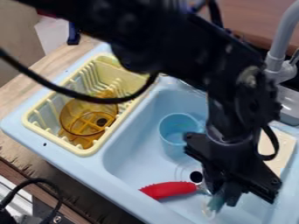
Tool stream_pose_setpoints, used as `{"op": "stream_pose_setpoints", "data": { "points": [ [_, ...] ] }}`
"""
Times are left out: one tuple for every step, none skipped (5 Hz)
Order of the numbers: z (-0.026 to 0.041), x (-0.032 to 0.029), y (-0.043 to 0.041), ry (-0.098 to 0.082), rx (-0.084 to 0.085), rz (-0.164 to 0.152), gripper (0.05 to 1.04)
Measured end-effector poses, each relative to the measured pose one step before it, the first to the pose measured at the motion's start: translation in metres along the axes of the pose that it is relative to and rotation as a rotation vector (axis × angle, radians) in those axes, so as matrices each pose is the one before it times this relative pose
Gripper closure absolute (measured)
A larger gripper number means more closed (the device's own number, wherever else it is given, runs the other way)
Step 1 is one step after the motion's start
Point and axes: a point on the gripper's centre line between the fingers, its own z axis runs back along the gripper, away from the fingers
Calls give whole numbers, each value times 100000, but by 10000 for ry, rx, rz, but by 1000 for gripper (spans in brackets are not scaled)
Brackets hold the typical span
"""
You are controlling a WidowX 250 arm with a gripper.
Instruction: Moved the blue spatula from the dish drainer to inside the sink
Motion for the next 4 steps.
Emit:
{"op": "stream_pose_setpoints", "data": {
  "points": [
    [-851, 190, 27, 2, 76, -44, 860],
    [-731, 183, 555, 170, -55, 50, 860],
    [-903, -244, 32, 167, 272, 23, 860],
    [-340, 4, 220, -146, 72, 42, 860]
  ]
}}
